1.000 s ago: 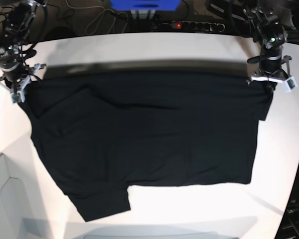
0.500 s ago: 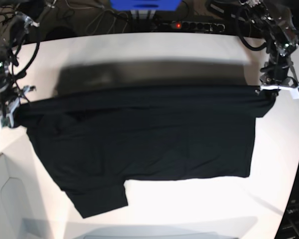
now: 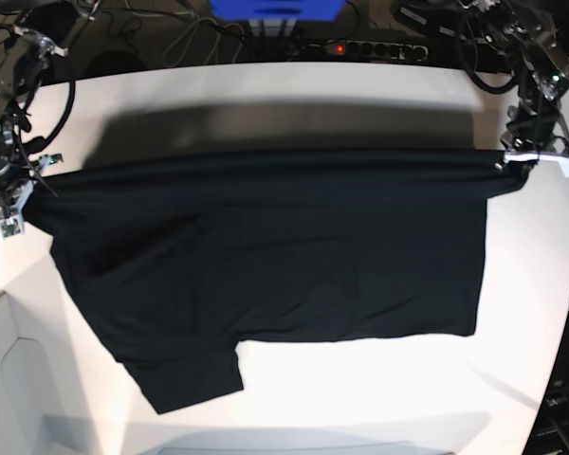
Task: Fold the T-shirt properly
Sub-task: 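Drag the held shirt edge back toward the robot base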
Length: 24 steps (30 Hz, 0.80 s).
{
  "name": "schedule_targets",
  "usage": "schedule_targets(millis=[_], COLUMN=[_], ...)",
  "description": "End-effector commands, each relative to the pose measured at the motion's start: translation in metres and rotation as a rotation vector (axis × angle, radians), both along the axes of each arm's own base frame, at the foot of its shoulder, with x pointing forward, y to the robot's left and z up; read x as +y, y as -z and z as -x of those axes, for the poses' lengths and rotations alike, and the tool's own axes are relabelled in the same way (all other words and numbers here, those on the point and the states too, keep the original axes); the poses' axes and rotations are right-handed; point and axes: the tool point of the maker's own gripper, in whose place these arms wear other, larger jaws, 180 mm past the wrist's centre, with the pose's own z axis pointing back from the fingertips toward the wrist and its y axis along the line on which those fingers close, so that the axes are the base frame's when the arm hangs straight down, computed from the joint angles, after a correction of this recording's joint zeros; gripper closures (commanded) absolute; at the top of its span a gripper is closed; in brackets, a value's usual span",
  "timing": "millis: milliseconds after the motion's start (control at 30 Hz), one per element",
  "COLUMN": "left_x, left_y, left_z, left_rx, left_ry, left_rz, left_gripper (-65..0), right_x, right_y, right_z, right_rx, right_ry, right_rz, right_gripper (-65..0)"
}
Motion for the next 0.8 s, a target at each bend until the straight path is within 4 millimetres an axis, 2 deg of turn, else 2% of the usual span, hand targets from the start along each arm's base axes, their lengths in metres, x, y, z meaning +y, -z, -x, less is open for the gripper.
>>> schedule_targets(millis=[0, 133, 333, 433, 633, 767], left_x=[0.019, 0.019, 0.005, 0.003, 0.001, 0.001], left_y=[-0.016, -0.011, 0.006, 0.012, 0.020, 0.025], left_z=[0.000, 0.009, 0.024, 0.028, 0.037, 0.047], left_rx=[-0.033, -0.007, 0.027, 0.042, 0.067, 0.095], left_ry=[-0.040, -0.038, -0.052, -0.054, -0.060, -0.060], left_rz=[-0.082, -0.084, -0.037, -0.025, -0.013, -0.012], left_gripper=[-0.1, -0.1, -0.1, -0.1, -0.1, -0.1], right_x=[-0.016, -0.019, -0.018, -0.017, -0.016, -0.009], right_y=[-0.015, -0.015, 0.010, 0.013, 0.020, 0.027], right_z=[0.000, 0.003, 0.037, 0.049, 0.063, 0.064], right_rx=[-0.012, -0.004, 0.102, 0.086, 0.060, 0.042], right_ry=[0.024, 0.028, 0.025, 0.041, 0.053, 0.053], right_rz=[0.072, 0.080, 0.077, 0.060, 0.033, 0.001], right_gripper=[0.0, 0.0, 0.0, 0.0, 0.0, 0.0])
